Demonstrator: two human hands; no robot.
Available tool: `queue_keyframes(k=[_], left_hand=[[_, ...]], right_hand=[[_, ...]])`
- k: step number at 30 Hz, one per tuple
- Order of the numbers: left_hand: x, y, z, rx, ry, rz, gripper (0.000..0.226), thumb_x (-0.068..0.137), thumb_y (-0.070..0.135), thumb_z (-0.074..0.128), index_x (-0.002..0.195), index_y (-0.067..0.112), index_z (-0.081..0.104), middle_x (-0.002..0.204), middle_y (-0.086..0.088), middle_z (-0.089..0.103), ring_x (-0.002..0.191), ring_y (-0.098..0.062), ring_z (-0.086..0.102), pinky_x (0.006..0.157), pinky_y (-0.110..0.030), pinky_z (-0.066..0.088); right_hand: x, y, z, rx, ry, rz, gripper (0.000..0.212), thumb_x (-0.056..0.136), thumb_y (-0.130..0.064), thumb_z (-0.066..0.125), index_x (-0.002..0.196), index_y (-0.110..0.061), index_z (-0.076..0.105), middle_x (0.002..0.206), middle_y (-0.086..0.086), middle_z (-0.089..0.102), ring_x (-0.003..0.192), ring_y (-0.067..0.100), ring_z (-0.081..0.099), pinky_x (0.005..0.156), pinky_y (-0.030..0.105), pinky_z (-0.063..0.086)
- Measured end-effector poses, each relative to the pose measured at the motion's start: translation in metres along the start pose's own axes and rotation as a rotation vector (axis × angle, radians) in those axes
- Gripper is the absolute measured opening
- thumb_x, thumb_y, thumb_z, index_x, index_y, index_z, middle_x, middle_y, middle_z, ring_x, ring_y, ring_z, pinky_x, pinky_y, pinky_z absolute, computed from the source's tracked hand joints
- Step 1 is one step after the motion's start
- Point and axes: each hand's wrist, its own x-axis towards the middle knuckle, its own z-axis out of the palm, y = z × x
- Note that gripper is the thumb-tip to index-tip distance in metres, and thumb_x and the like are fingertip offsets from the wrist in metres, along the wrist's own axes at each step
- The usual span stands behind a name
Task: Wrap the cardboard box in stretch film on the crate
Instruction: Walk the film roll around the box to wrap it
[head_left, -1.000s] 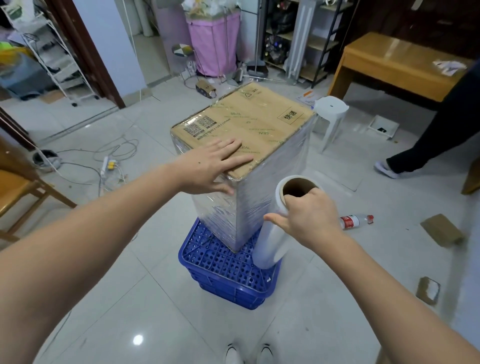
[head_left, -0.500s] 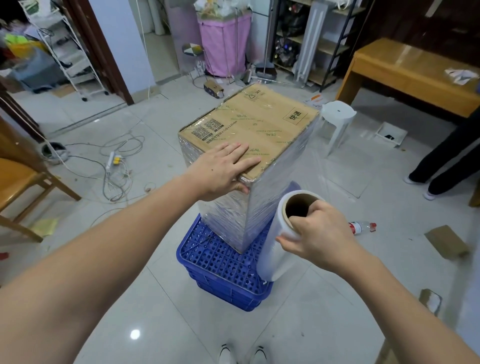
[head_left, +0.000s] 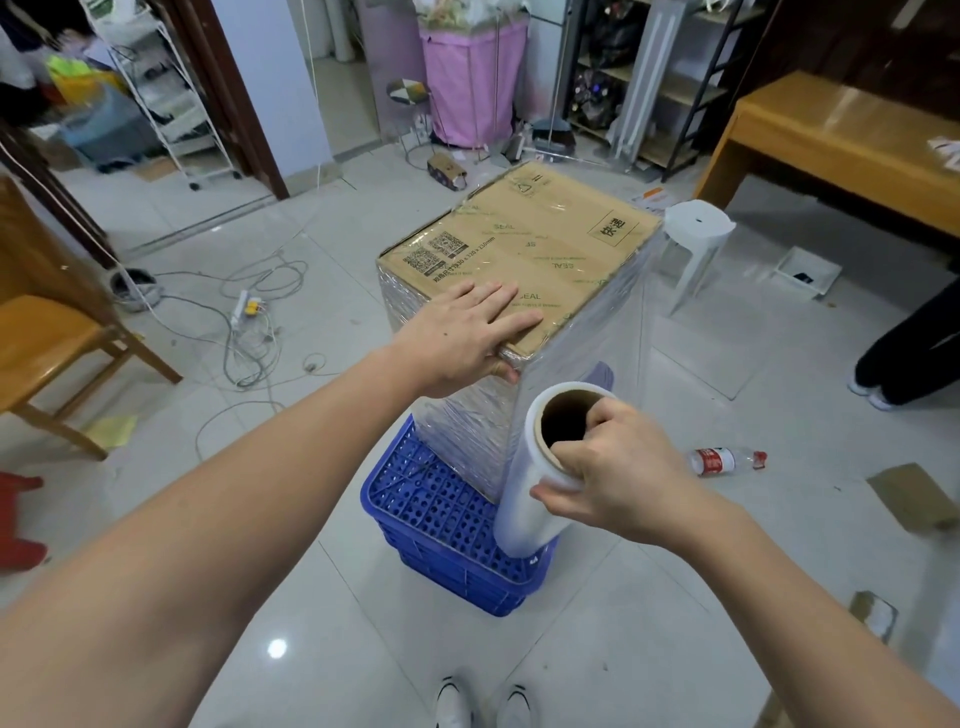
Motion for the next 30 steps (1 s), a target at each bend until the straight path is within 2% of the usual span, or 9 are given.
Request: queue_keyframes(k=[4,9,12,16,19,23,25,27,30], left_hand=[[0.001,0.001,0.001,0.012,0.002,-0.002,0.093,0.085,0.082,0.009,0.163,0.033,0.019,0.170,-0.014,0.019,0.157,-0.032,0.019,0.127,-0.047,0.013],[0.000,0.001,0.001,-0.001,0.020,-0.013,0.092,0.085,0.083,0.012,0.163,0.034,0.022,0.170,-0.013,0.021,0.157,-0.032,0.021,0.128,-0.047,0.013],[-0.001,0.004,-0.001,-0.004,0.014,-0.023,0.092,0.085,0.083,0.012,0.163,0.035,0.020,0.171,-0.012,0.019,0.157,-0.032,0.019,0.128,-0.047,0.011],[-0.001,0.005,-0.001,0.000,0.006,-0.031,0.090,0.086,0.082,0.014,0.163,0.035,0.018,0.171,-0.012,0.018,0.158,-0.031,0.017,0.128,-0.047,0.011],[-0.001,0.003,0.001,-0.001,0.011,-0.020,0.090,0.087,0.082,0.016,0.163,0.034,0.019,0.171,-0.012,0.019,0.157,-0.032,0.019,0.128,-0.048,0.012],[-0.002,0.002,0.001,-0.012,0.030,-0.011,0.091,0.085,0.083,0.013,0.163,0.035,0.016,0.171,-0.011,0.018,0.158,-0.031,0.018,0.128,-0.048,0.012],[-0.004,0.000,0.004,-0.024,0.051,-0.009,0.091,0.085,0.084,0.015,0.163,0.037,0.016,0.171,-0.010,0.020,0.157,-0.030,0.019,0.128,-0.048,0.012],[-0.004,-0.002,0.007,-0.026,0.084,-0.006,0.090,0.086,0.084,0.018,0.163,0.037,0.019,0.170,-0.011,0.024,0.157,-0.030,0.021,0.126,-0.048,0.014],[-0.003,-0.006,0.012,-0.025,0.144,0.027,0.087,0.089,0.082,0.025,0.162,0.034,0.027,0.166,-0.015,0.033,0.153,-0.033,0.029,0.124,-0.049,0.020]], right_hand=[[0.004,-0.004,-0.001,-0.005,-0.054,-0.038,0.048,0.059,-0.045,0.084,0.049,-0.024,0.042,0.054,-0.011,0.022,0.064,0.016,0.032,0.056,0.024,0.025],[0.002,-0.003,-0.006,0.002,-0.119,-0.023,0.051,0.059,-0.044,0.083,0.055,-0.026,0.036,0.058,-0.011,0.023,0.065,0.016,0.039,0.054,0.024,0.029],[-0.001,-0.004,-0.006,-0.001,-0.164,-0.013,0.038,0.066,-0.045,0.076,0.057,-0.021,0.048,0.055,-0.010,0.029,0.069,0.023,0.051,0.054,0.024,0.038],[-0.005,-0.014,-0.006,-0.022,-0.195,-0.016,0.030,0.074,-0.040,0.059,0.068,-0.023,0.035,0.052,-0.009,0.032,0.060,0.021,0.034,0.065,0.035,0.050],[-0.004,-0.022,-0.005,-0.103,-0.191,-0.016,0.039,0.072,-0.043,0.062,0.075,-0.021,0.030,0.048,-0.006,0.036,0.049,0.023,0.029,0.070,0.035,0.049],[-0.001,-0.037,-0.006,-0.183,-0.129,0.198,0.059,0.075,-0.078,0.052,0.074,-0.020,0.044,0.044,-0.004,0.046,0.048,0.021,0.041,0.059,0.029,0.038],[0.002,-0.045,-0.005,-0.212,-0.109,0.296,0.059,0.074,-0.074,0.058,0.075,-0.015,0.053,0.041,-0.002,0.045,0.045,0.023,0.045,0.057,0.029,0.035],[0.002,-0.052,0.000,-0.242,-0.130,0.337,0.050,0.075,-0.061,0.071,0.077,-0.013,0.054,0.042,0.000,0.046,0.041,0.025,0.044,0.058,0.031,0.039],[0.008,-0.068,0.000,-0.205,-0.135,0.484,0.038,0.074,-0.043,0.072,0.073,-0.018,0.043,0.047,-0.003,0.042,0.045,0.024,0.039,0.051,0.029,0.025]])
